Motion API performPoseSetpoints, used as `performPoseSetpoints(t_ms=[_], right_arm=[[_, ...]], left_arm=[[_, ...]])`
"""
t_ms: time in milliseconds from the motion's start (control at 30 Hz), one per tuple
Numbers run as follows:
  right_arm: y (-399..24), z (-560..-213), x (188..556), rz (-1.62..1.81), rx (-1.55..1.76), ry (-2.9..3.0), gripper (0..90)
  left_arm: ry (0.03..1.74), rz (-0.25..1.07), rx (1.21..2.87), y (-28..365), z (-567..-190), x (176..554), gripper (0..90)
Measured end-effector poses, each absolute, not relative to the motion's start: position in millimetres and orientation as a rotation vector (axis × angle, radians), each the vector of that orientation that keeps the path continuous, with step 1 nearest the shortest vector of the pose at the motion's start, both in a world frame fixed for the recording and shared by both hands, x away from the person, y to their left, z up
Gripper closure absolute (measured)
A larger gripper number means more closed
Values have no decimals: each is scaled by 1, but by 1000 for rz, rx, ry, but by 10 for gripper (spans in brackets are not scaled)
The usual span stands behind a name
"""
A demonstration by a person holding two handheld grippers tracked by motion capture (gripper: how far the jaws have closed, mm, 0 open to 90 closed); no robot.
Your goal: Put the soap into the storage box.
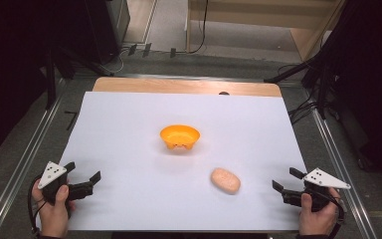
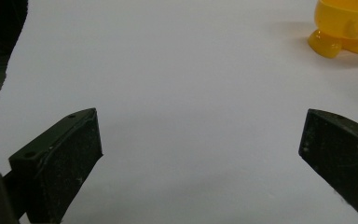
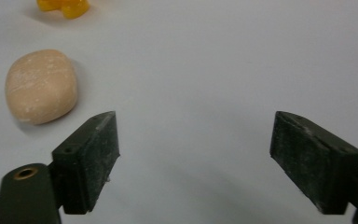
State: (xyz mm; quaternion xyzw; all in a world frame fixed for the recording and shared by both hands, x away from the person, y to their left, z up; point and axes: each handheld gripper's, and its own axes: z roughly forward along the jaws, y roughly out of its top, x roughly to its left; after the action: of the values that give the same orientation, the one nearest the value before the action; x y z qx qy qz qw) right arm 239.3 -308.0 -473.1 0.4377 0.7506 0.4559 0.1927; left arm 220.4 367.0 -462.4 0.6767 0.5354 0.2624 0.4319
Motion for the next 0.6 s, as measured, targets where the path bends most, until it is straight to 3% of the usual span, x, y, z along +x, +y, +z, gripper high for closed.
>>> performPoseSetpoints(t_ms=[167,333,600], right_arm=[[-306,-472,237,1244,1212,2138,175],[-300,-477,242,1214,1201,2216,136],[-284,-482,250,1192,1153,2340,193]], left_arm=[[1331,660,1690,367,-462,220,0],[1329,662,1695,366,-462,220,0],[1326,660,1696,366,-462,220,0]])
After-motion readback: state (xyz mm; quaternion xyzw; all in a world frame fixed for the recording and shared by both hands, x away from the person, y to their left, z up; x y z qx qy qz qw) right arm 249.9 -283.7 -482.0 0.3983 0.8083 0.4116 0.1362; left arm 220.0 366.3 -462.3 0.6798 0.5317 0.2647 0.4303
